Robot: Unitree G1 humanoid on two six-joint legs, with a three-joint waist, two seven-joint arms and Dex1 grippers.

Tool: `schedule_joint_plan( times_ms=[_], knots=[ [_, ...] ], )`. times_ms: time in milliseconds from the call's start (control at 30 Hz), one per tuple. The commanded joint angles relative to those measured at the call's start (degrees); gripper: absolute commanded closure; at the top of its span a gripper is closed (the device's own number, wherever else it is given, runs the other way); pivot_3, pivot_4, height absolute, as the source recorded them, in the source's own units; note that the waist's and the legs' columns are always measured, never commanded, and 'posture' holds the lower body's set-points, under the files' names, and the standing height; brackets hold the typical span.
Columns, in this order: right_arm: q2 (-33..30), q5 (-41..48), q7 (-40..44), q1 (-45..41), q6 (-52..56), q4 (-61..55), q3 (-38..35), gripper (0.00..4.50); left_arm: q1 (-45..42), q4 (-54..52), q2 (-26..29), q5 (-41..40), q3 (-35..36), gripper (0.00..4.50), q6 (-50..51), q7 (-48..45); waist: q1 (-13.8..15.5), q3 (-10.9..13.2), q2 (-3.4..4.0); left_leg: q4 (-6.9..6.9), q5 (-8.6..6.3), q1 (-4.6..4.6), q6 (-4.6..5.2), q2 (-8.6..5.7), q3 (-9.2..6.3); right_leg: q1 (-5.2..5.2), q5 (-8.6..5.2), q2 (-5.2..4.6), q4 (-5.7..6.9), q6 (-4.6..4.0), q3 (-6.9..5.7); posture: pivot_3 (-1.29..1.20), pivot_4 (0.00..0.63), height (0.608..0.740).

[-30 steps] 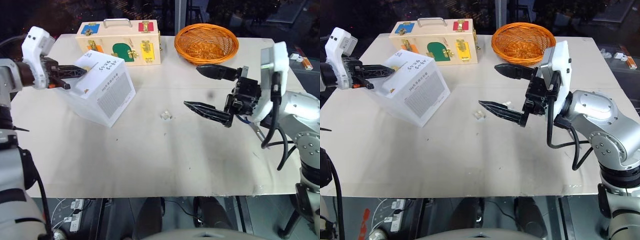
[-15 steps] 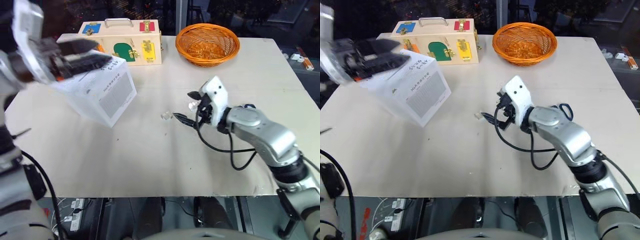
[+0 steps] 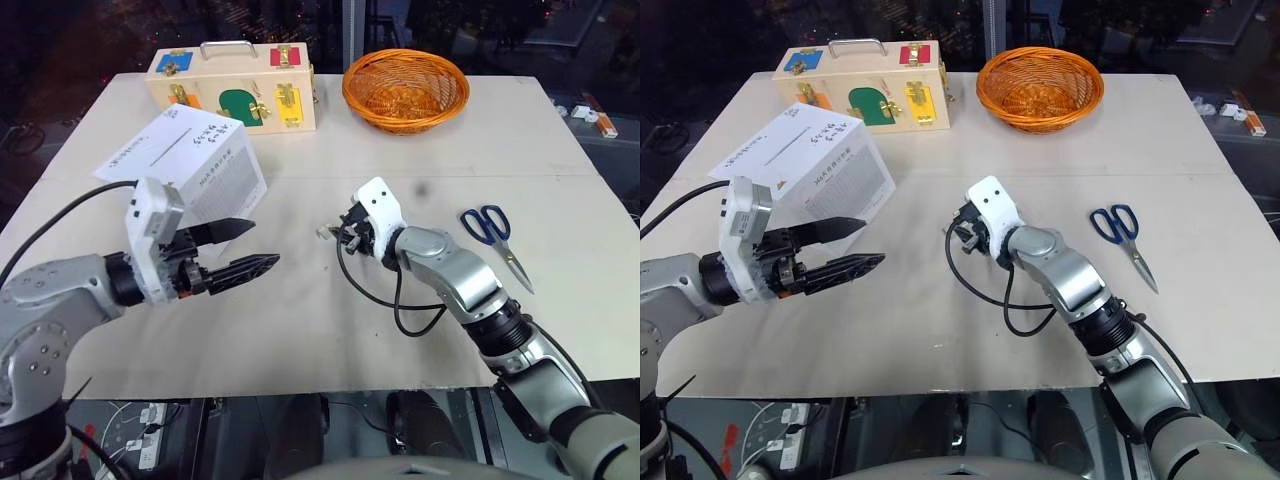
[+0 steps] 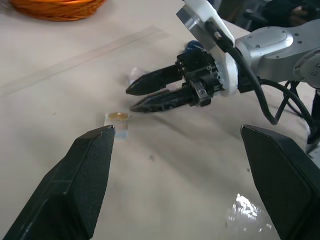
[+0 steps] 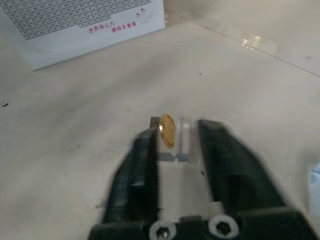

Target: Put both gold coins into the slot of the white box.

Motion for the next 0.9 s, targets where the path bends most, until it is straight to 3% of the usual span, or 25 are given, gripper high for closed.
schedule_joint_plan(
  times_ms=[33, 833, 900],
  knots=[
    [1.26, -1.56, 1.33, -0.83, -1.97, -0.14, -0.46, 3.25, 2.68, -1.1, 1.06, 0.19, 2.04, 0.34, -3.49, -0.5, -0.02, 0.0, 0.0, 0.0, 0.0, -0.01, 0.0, 0.0, 0.0, -0.01, 0.0, 0.0, 0.0, 0.0, -0.01, 0.0, 0.15, 0.726],
    [6.18, -7.25, 4.24, -2.28, -5.88, 7.77, -2.21, 3.25, 6.3, 0.31, 2.94, -0.43, 2.23, 0.34, -7.24, 1.2, -0.19, 0.02, 0.02, -0.02, 0.0, 0.0, 0.0, 0.0, -0.01, -0.02, 0.0, 0.01, -0.01, 0.0, 0.0, 0.0, 0.15, 0.726],
    [6.27, -7.37, 4.31, -2.32, -5.87, 7.99, -2.38, 3.79, 6.27, 0.21, 2.89, -0.67, 2.14, 0.34, -7.26, 1.52, -0.19, 0.02, 0.02, -0.02, 0.0, 0.0, 0.0, 0.0, -0.02, -0.02, 0.0, 0.01, -0.01, 0.0, 0.0, 0.0, 0.15, 0.726]
  ],
)
